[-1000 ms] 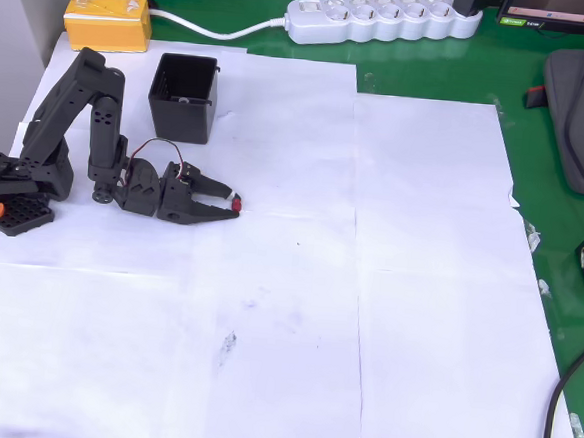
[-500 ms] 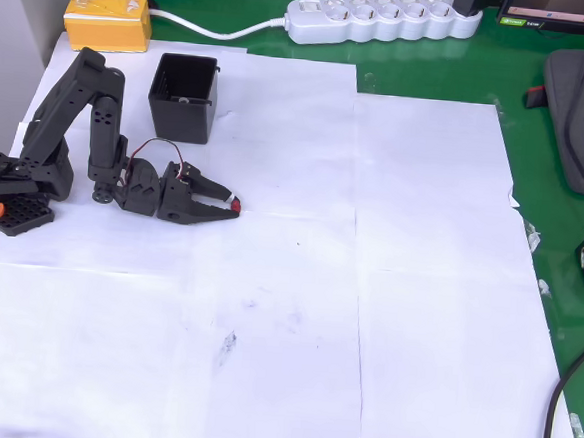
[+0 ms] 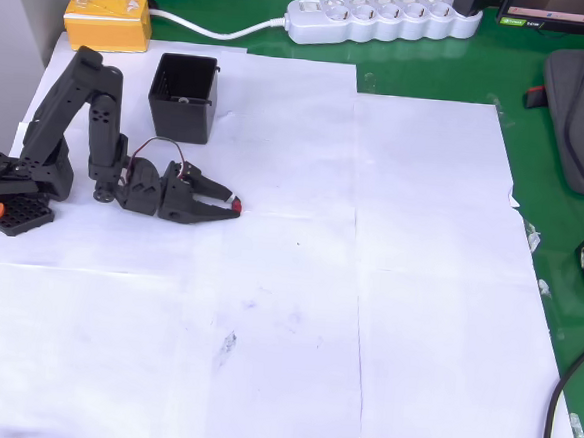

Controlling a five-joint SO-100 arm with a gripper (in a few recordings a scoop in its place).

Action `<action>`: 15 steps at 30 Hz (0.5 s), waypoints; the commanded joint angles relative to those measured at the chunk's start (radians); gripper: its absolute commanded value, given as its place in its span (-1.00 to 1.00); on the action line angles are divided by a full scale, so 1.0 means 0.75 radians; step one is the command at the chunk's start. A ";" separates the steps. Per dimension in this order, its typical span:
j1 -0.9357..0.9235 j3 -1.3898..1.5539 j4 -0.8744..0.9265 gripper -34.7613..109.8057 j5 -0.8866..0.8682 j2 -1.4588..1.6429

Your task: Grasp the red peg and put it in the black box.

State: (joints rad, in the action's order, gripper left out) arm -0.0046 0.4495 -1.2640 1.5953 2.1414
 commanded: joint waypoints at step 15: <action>0.016 0.331 1.432 -0.52 -0.252 -0.818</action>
State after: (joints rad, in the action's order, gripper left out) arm -0.0046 0.5660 -0.4755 1.4343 1.6828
